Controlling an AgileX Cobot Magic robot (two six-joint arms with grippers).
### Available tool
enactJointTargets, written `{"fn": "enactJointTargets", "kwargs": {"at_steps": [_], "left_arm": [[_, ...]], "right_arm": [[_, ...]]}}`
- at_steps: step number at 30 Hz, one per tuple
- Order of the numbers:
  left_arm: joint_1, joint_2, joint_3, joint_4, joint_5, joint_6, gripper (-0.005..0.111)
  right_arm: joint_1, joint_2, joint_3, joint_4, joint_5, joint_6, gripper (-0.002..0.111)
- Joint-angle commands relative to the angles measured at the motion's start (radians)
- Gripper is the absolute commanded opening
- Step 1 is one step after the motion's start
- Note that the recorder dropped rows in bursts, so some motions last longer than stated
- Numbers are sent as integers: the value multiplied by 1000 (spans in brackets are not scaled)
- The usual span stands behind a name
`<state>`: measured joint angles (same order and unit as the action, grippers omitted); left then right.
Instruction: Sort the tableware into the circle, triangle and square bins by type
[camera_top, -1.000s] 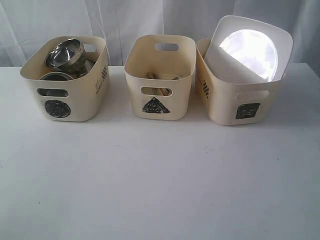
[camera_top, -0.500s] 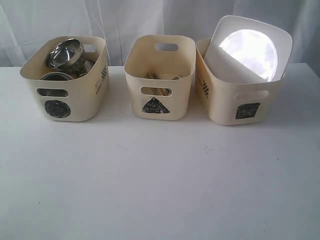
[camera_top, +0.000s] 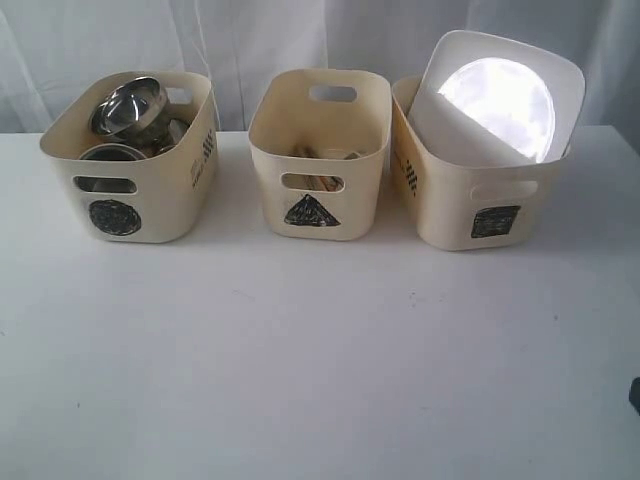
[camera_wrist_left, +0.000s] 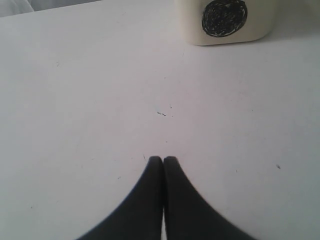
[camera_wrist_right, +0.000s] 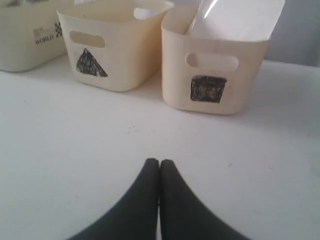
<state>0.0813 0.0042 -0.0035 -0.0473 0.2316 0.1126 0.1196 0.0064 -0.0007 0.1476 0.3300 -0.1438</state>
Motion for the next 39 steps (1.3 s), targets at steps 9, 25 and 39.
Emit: {"fn": "enactJointTargets", "kwargs": {"at_steps": [9, 25, 39], "left_arm": [[-5, -4, 3, -11, 0, -3, 0], [-5, -4, 3, -11, 0, -3, 0], [-5, -4, 3, -11, 1, -1, 0]], "right_arm": [[-85, -6, 1, -359, 2, 500, 0], [-230, -6, 1, -210, 0, 206, 0], [-230, -6, 1, -203, 7, 199, 0]]}}
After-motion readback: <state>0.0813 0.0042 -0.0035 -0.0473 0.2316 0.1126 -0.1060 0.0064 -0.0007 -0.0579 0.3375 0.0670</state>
